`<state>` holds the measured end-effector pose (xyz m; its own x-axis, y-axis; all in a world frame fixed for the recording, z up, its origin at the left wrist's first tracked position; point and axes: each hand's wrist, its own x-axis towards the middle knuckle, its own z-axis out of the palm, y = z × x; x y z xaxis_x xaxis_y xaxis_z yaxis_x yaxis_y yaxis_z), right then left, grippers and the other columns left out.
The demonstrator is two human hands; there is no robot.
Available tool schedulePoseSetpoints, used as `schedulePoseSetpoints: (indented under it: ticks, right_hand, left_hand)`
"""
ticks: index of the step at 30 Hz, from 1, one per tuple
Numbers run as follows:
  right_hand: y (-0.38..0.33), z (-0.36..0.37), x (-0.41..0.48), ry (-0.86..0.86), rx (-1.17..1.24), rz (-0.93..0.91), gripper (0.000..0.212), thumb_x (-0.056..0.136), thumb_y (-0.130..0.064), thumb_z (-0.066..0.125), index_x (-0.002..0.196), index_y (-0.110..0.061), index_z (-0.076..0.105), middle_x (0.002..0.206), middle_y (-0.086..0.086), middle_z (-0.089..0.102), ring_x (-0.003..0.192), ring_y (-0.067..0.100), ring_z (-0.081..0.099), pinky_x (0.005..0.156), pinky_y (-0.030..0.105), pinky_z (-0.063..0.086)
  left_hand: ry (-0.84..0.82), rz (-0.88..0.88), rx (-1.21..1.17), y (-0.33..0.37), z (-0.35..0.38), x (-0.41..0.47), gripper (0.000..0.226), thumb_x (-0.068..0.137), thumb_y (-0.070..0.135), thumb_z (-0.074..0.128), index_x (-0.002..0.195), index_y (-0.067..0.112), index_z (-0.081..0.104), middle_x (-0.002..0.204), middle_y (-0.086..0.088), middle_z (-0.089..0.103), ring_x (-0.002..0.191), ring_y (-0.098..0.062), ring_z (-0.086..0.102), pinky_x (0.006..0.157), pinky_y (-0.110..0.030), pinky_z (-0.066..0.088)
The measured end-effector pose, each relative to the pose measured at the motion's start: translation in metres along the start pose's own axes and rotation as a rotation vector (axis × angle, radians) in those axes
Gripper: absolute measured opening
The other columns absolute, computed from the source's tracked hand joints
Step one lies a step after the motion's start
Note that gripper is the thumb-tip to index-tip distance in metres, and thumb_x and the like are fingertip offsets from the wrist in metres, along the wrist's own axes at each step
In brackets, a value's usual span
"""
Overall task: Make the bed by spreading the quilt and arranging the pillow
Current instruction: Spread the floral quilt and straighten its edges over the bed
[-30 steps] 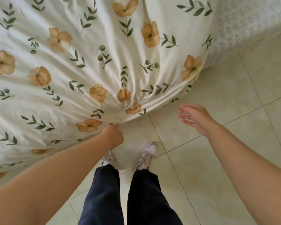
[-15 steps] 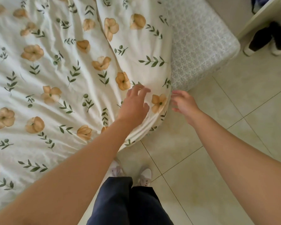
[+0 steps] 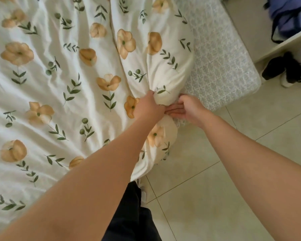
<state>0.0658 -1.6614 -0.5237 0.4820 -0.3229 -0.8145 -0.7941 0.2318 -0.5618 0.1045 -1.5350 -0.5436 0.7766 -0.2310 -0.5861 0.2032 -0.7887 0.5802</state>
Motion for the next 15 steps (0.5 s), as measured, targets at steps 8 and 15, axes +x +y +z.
schedulePoseSetpoints:
  ticks: [8,15]
  right_hand:
    - [-0.101,0.037,0.054,0.190,-0.729,-0.299,0.027,0.092,-0.016,0.052,0.118,-0.010,0.058,0.108,0.007,0.060,0.095,0.023,0.057,0.075,0.030,0.043]
    - [-0.154,0.081,0.072,-0.225,-0.532,-0.270,0.091,0.075,-0.046,0.078,0.147,-0.036,0.024,0.148,-0.001,0.037,0.129,0.018,0.043,0.102,0.040,0.045]
  left_hand:
    - [0.039,-0.386,-0.399,-0.054,-0.091,0.040,0.033,0.082,0.001,0.039,0.104,0.010,0.062,0.079,-0.005,0.057,0.065,-0.021,0.053,0.053,-0.026,0.043]
    - [0.124,-0.396,-0.290,-0.094,-0.108,0.046,0.015,0.089,0.010,0.045,0.082,0.014,0.057,0.091,-0.014,0.065,0.089,-0.033,0.061,0.085,-0.048,0.052]
